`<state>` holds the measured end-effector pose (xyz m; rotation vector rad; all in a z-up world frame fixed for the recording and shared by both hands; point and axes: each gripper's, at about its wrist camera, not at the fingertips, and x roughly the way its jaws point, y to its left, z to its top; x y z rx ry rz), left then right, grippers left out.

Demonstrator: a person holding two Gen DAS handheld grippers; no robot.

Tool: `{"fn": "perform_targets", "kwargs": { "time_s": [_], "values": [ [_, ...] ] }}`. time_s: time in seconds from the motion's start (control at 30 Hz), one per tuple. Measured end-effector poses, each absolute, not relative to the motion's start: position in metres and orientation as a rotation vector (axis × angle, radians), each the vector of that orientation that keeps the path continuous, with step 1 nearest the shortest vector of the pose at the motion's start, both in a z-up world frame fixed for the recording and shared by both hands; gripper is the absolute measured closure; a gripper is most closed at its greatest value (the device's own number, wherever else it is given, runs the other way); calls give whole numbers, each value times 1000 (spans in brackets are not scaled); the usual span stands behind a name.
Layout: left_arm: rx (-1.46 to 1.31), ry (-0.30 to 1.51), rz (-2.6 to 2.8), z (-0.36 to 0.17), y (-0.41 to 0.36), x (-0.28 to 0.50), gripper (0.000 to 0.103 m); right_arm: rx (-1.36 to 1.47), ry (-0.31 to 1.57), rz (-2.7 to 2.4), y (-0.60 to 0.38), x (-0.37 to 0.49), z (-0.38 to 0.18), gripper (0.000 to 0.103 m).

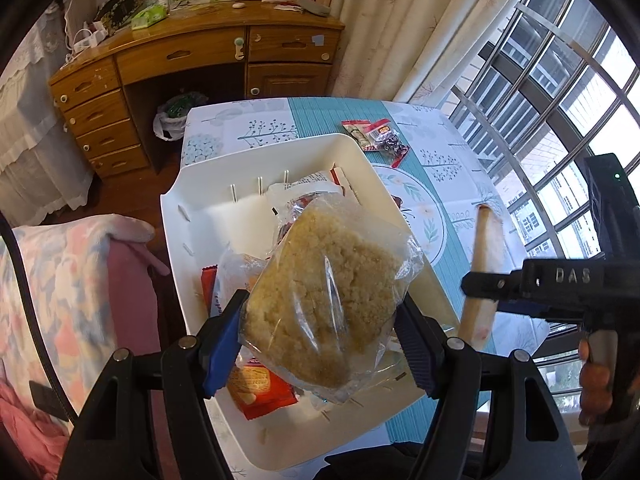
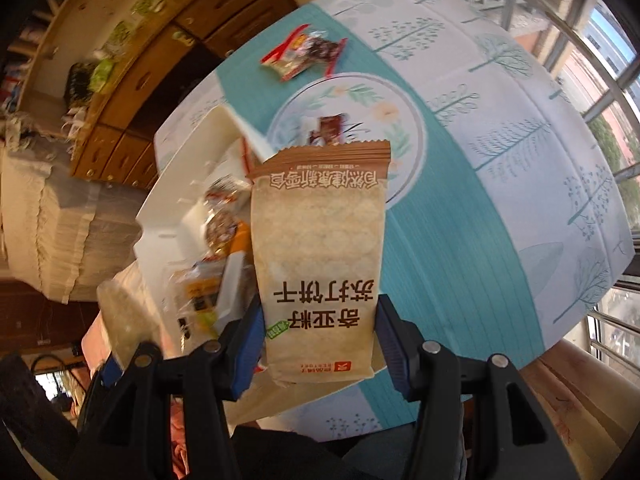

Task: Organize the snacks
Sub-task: 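Carry the cake bag and cracker pack over the white tray and open both tools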

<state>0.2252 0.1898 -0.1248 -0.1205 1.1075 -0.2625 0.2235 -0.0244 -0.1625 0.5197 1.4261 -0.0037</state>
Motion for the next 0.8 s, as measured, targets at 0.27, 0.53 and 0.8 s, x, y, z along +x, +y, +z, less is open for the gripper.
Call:
{"fn": "perform_targets", "kwargs": {
  "time_s": [0.27,0.53,0.8],
  "values": [
    [-138,1186,-259,-140,203,230,31,487,1480,77,10,222,-178,49],
    [-213,1242,-201,-149,220,230,15,458,1537,68,15,222,-187,32],
    [-272,1290,-179,-143,223,239,14,425,1533,66,6,227,-177,28]
  ]
}}
